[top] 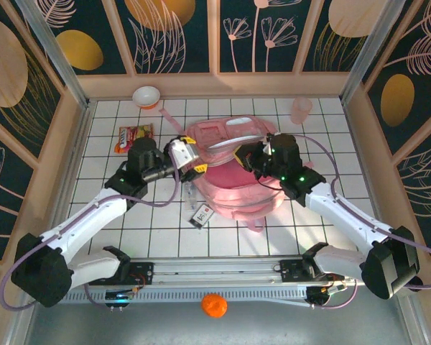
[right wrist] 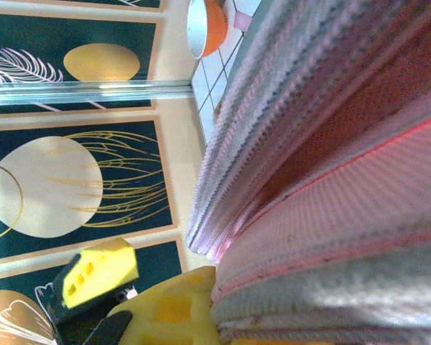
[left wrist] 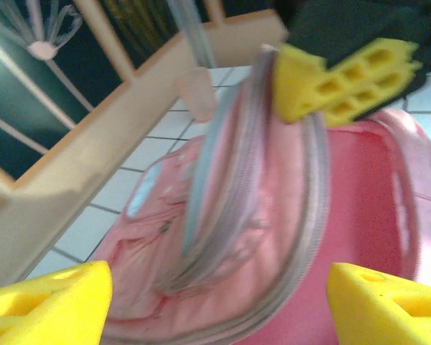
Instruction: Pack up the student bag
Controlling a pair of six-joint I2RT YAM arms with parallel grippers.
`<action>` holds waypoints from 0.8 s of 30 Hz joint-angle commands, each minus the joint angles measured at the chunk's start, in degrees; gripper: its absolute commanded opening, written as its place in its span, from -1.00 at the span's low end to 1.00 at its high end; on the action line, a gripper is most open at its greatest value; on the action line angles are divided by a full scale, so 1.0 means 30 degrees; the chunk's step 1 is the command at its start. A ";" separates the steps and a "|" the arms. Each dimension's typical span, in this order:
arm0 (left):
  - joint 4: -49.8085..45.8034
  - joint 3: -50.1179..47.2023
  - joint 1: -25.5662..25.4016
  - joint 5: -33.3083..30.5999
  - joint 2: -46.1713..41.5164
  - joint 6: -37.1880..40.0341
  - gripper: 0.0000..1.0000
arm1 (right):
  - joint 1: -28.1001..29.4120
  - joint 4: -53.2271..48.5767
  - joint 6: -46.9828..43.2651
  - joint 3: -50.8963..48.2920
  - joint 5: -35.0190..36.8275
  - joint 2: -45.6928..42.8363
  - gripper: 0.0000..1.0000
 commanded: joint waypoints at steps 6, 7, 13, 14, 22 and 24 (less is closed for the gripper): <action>0.3062 0.0990 -0.1838 -0.1648 0.3681 0.1727 0.58 | 0.0470 0.2073 0.0093 0.0283 0.0862 0.0012 -1.00; 0.3679 0.1169 -0.1869 -0.2055 0.4138 0.1244 0.53 | 0.0502 0.2100 0.0090 0.0263 0.0818 0.0052 -1.00; 0.7327 0.0297 -0.1593 -0.3345 0.4715 0.0284 -0.60 | 0.0467 0.0074 -0.1771 0.1080 0.0398 -0.0017 -0.84; 0.7672 0.0121 -0.1146 -0.2627 0.4654 -0.0141 -0.87 | 0.0455 -0.0898 -0.2699 0.1397 0.0748 -0.0151 -0.71; 0.5082 0.0802 0.1300 0.3998 0.4496 0.1619 -1.00 | 0.0205 -0.3965 -1.2481 0.1898 0.1726 -0.2430 -0.18; 0.4485 0.1169 0.1604 0.5086 0.4740 0.2097 -1.00 | 0.0059 -0.3494 -1.5079 0.1495 0.1226 -0.3347 -0.10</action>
